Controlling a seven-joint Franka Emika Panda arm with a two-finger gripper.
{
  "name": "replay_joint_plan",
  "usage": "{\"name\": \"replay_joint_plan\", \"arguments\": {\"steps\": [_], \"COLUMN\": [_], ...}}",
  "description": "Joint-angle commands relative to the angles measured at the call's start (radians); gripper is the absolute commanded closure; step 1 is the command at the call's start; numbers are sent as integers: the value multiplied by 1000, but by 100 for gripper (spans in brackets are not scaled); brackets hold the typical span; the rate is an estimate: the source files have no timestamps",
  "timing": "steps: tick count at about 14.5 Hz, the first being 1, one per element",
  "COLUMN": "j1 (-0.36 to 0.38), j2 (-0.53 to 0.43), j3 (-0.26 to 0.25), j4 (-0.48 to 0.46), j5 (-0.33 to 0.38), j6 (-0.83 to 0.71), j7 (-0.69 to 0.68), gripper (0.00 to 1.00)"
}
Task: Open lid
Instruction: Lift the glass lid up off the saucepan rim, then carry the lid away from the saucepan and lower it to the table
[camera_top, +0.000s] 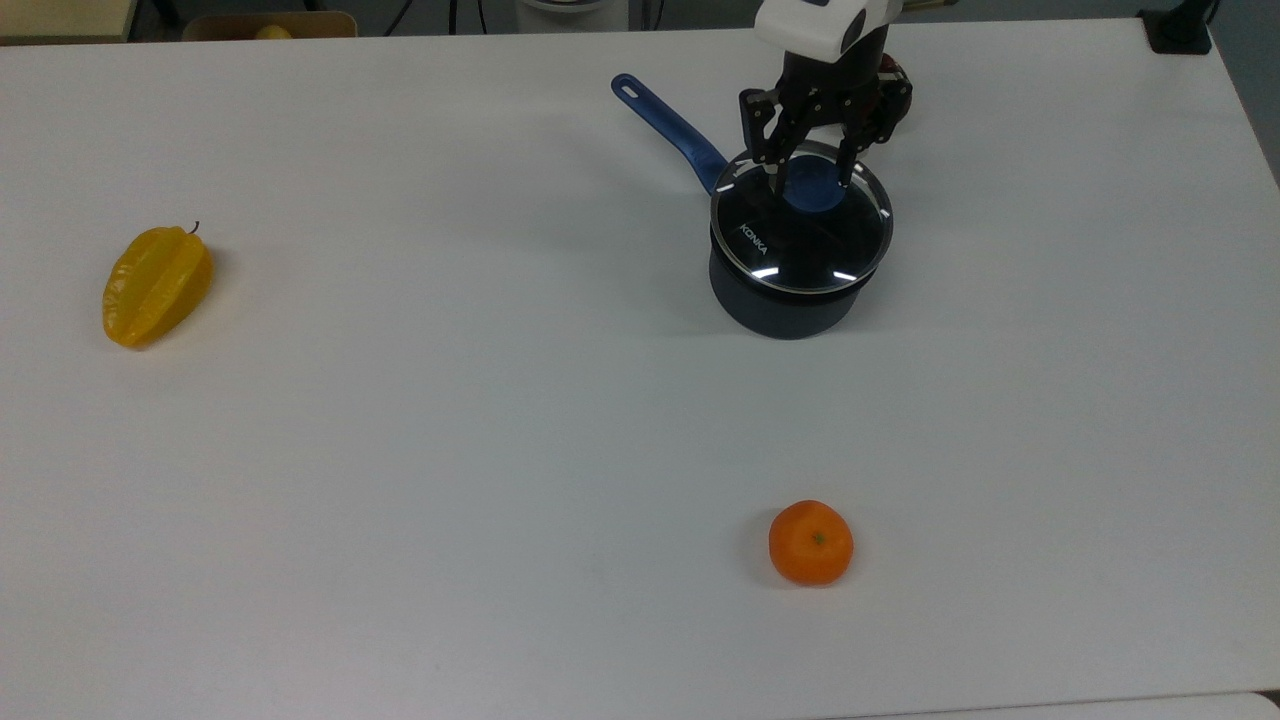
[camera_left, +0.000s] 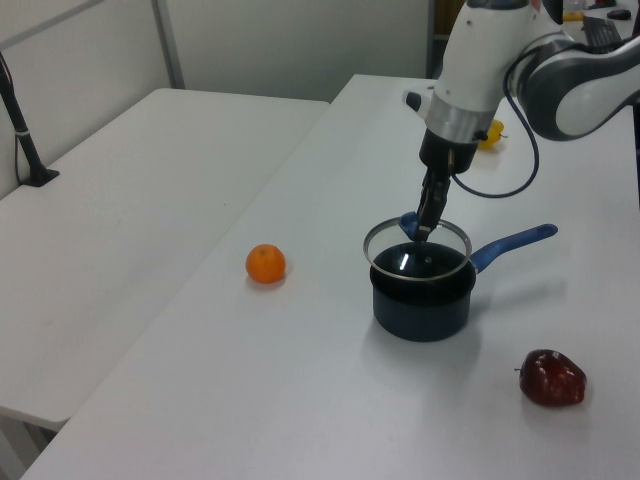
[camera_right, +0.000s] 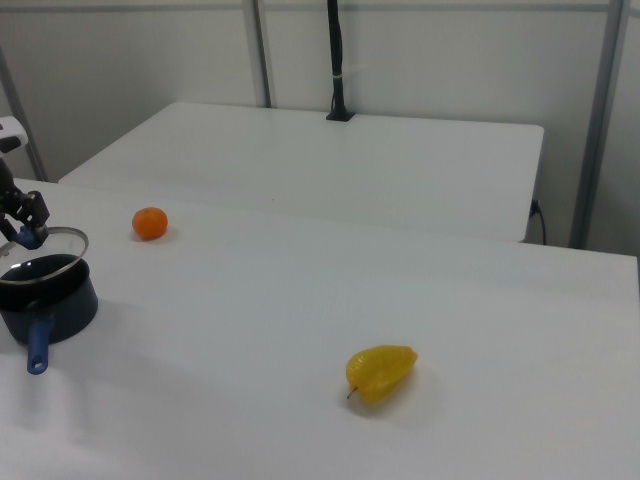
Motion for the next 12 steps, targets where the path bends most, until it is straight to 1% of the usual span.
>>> {"name": "replay_joint_plan", "arguments": {"steps": [1,3,5,7,10,12], "j1": [-15,-46,-75,-93,-126,-170], "j2": [-24,-34,-41,-41,-35,-30], "j3": [-13,-18,-39,-81,-139,-150], "j4": [21,21,23,27,32,32], "j5": [16,16,16,16,16,16], "j6": [-44,-55,-55,-55,-52,-52], "j7": [7,-2,-5,-19,-86,-136], "gripper": [61,61,61,61,61,61]}}
